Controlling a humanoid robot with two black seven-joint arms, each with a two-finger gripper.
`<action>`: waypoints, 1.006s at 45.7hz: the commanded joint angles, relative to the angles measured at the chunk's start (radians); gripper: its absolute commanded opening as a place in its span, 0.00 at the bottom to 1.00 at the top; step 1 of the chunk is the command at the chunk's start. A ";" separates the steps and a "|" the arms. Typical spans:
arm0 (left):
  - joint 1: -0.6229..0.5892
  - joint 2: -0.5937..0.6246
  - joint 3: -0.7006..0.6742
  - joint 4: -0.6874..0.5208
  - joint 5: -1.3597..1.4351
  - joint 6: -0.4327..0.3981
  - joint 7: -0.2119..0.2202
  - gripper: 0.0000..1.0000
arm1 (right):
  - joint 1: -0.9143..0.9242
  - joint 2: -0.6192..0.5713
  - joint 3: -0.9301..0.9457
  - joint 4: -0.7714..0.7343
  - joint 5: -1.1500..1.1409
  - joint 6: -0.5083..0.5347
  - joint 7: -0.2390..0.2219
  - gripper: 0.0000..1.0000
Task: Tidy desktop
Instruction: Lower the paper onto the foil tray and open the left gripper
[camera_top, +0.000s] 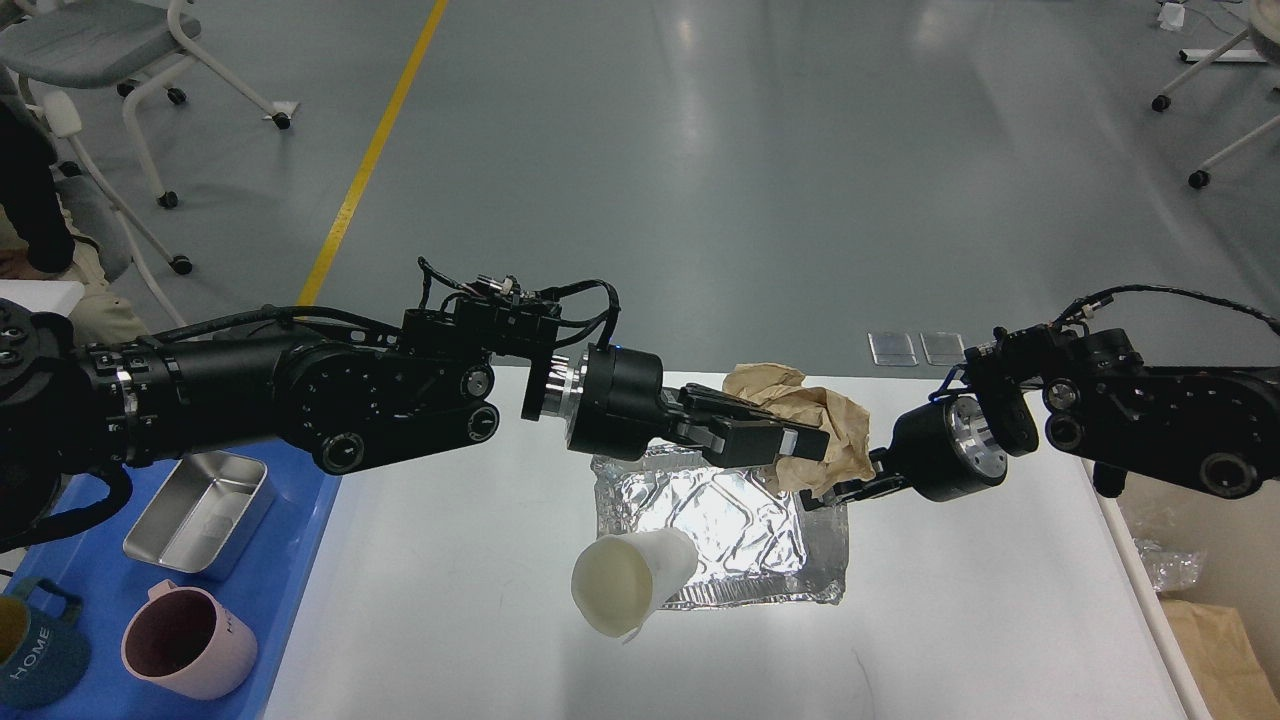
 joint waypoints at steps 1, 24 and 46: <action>0.005 0.013 0.019 -0.004 0.001 -0.003 0.000 0.09 | 0.000 -0.003 0.000 0.000 0.000 0.000 0.000 0.00; 0.080 0.139 0.055 -0.004 0.004 -0.053 0.003 0.18 | 0.002 -0.007 0.011 0.002 0.002 0.002 0.000 0.00; 0.090 0.145 0.069 -0.003 -0.001 -0.089 0.022 0.35 | 0.003 -0.016 0.011 0.002 0.006 0.002 0.000 0.00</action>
